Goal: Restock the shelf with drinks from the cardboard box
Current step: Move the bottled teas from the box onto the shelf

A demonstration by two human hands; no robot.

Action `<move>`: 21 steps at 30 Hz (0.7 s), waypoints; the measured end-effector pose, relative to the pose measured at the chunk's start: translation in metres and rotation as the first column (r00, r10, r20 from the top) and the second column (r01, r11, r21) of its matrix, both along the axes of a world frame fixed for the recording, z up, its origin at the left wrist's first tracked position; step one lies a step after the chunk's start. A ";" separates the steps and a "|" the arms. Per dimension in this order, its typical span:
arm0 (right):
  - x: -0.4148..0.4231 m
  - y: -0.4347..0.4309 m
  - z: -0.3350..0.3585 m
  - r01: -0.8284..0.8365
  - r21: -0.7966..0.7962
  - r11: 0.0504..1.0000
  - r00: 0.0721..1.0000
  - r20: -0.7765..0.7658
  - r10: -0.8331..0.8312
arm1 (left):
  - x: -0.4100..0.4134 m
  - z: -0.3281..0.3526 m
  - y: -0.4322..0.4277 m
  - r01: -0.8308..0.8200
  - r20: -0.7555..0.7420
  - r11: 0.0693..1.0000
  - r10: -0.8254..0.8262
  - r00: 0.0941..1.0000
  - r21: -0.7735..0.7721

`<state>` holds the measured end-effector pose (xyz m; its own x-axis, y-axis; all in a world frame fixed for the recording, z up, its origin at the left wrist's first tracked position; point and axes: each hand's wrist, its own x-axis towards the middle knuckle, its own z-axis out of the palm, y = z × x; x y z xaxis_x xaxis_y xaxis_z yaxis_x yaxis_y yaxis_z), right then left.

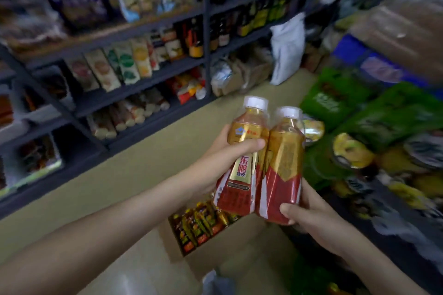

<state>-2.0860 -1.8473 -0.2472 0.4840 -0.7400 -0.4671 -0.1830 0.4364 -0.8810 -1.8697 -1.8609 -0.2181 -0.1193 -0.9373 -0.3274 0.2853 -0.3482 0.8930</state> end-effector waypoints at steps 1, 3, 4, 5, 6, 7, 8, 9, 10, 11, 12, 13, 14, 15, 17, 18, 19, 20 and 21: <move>-0.021 0.013 0.010 0.022 -0.025 0.999 1.000 0.008 -0.022 | -0.022 0.014 0.006 0.054 0.026 0.998 -0.053 0.998 -0.039; -0.067 0.044 0.029 0.090 -0.068 0.994 0.995 0.046 -0.087 | -0.072 0.039 0.021 0.140 0.086 0.985 -0.131 0.988 -0.104; -0.092 0.061 0.038 0.128 -0.087 0.988 0.990 0.065 -0.122 | -0.100 0.049 0.029 0.178 0.114 0.975 -0.163 0.980 -0.133; -0.118 0.079 0.047 0.165 -0.104 0.981 0.984 0.078 -0.158 | -0.130 0.060 0.039 0.218 0.138 0.962 -0.197 0.971 -0.162; -0.145 0.098 0.056 0.206 -0.117 0.972 0.976 0.090 -0.196 | -0.161 0.071 0.051 0.257 0.150 0.948 -0.231 0.961 -0.187; -0.170 0.117 0.066 0.257 -0.137 0.957 0.963 0.114 -0.242 | -0.193 0.081 0.063 0.296 0.153 0.932 -0.267 0.951 -0.210; -0.194 0.136 0.075 0.319 -0.163 0.933 0.944 0.142 -0.298 | -0.224 0.092 0.074 0.339 0.156 0.912 -0.310 0.938 -0.230; -0.218 0.154 0.085 0.383 -0.190 0.904 0.920 0.168 -0.355 | -0.255 0.102 0.085 0.383 0.159 0.890 -0.353 0.922 -0.248; -0.241 0.169 0.094 0.442 -0.215 0.871 0.894 0.190 -0.407 | -0.284 0.112 0.096 0.427 0.165 0.863 -0.395 0.904 -0.271; -0.263 0.183 0.104 0.492 -0.236 0.838 0.868 0.207 -0.452 | -0.311 0.123 0.106 0.465 0.169 0.832 -0.433 0.885 -0.304; -0.284 0.196 0.115 0.533 -0.252 0.807 0.844 0.217 -0.490 | -0.336 0.133 0.114 0.495 0.175 0.799 -0.463 0.869 -0.341; -0.305 0.205 0.126 0.565 -0.266 0.781 0.825 0.221 -0.521 | -0.358 0.145 0.122 0.517 0.188 0.769 -0.483 0.855 -0.376; -0.323 0.213 0.138 0.586 -0.286 0.759 0.810 0.222 -0.542 | -0.376 0.156 0.128 0.531 0.204 0.747 -0.493 0.846 -0.399; -0.340 0.220 0.149 0.600 -0.315 0.735 0.800 0.232 -0.554 | -0.392 0.167 0.133 0.541 0.223 0.730 -0.495 0.840 -0.417; -0.367 0.231 0.172 0.638 -0.373 0.674 0.770 0.283 -0.572 | -0.418 0.184 0.137 0.552 0.267 0.704 -0.484 0.833 -0.447; -0.380 0.235 0.183 0.670 -0.390 0.631 0.742 0.319 -0.590 | -0.430 0.192 0.137 0.556 0.291 0.691 -0.473 0.831 -0.462; -0.393 0.238 0.194 0.699 -0.403 0.590 0.714 0.358 -0.601 | -0.440 0.200 0.136 0.559 0.309 0.680 -0.466 0.829 -0.475; -0.405 0.239 0.205 0.714 -0.417 0.562 0.699 0.386 -0.602 | -0.449 0.207 0.134 0.560 0.315 0.669 -0.463 0.828 -0.488; -0.414 0.240 0.217 0.718 -0.439 0.540 0.694 0.397 -0.601 | -0.456 0.214 0.132 0.560 0.314 0.658 -0.464 0.828 -0.504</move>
<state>-2.4997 -1.6077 -0.0306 -0.2189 -0.9656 0.1404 0.1432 -0.1741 -0.9743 -2.3259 -1.7288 -0.0039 -0.6323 -0.7556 0.1710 0.0654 0.1679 0.9836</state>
